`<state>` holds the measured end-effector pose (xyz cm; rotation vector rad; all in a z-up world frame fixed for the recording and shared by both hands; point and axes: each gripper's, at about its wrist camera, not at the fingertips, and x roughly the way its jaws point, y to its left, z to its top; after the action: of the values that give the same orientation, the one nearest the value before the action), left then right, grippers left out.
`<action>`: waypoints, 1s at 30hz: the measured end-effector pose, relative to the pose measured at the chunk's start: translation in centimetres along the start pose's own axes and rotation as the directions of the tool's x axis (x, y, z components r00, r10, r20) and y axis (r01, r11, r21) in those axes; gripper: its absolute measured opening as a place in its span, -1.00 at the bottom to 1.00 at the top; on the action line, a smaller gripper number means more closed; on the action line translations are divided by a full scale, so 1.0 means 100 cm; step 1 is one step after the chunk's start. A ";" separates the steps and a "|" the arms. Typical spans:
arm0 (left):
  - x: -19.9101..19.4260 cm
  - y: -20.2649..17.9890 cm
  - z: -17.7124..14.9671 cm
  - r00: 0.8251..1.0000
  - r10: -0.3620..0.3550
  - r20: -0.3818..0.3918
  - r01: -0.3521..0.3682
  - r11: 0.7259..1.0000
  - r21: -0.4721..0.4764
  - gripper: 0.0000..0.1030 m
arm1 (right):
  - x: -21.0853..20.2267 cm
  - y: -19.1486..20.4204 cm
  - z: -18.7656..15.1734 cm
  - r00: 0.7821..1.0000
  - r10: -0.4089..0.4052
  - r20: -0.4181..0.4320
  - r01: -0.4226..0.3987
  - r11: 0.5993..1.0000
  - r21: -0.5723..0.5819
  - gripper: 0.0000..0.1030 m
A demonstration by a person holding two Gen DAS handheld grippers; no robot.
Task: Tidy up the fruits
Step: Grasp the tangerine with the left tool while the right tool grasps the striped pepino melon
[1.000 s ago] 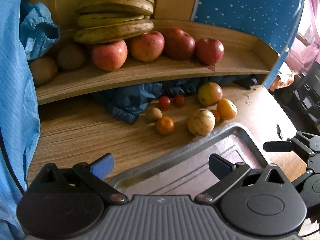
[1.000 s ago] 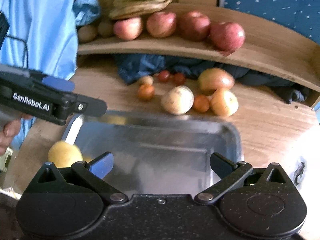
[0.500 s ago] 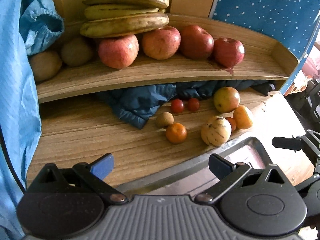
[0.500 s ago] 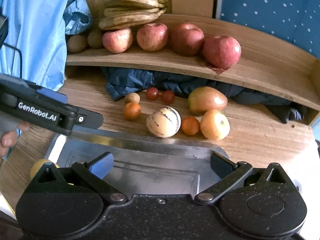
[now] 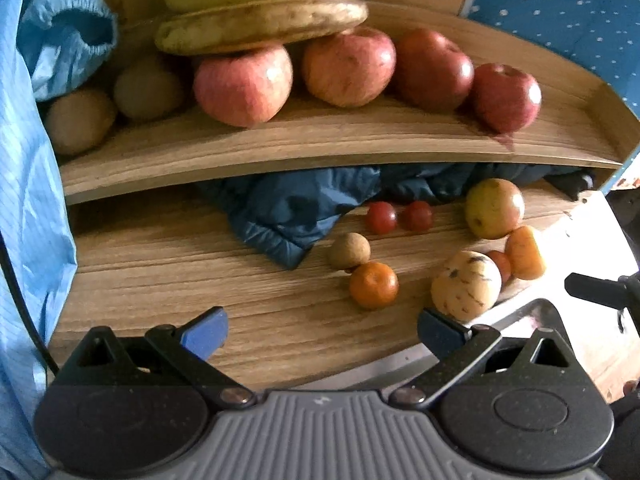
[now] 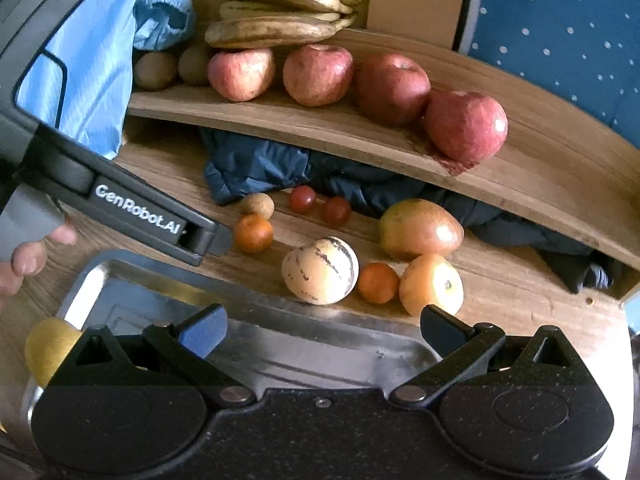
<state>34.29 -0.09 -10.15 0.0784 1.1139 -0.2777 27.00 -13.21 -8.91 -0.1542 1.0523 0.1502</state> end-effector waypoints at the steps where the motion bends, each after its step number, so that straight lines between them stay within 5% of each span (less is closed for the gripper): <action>1: 0.002 0.000 0.001 1.000 -0.004 -0.006 0.004 1.000 -0.007 0.99 | 0.003 0.000 0.001 1.000 -0.004 -0.005 0.004 1.000 -0.012 0.99; 18: 0.028 0.000 0.012 0.998 -0.043 -0.047 0.040 0.996 -0.082 0.97 | 0.031 0.004 0.019 0.999 -0.049 0.009 0.049 0.987 -0.154 0.90; 30: 0.031 -0.003 0.015 0.992 -0.117 -0.037 0.113 0.988 -0.101 0.54 | 0.038 0.007 0.024 1.000 -0.028 0.013 0.030 0.981 -0.194 0.58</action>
<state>36.85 -1.20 -12.19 -0.0683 1.1754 -0.3246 30.71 -11.85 -11.07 -0.3448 1.0235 0.2274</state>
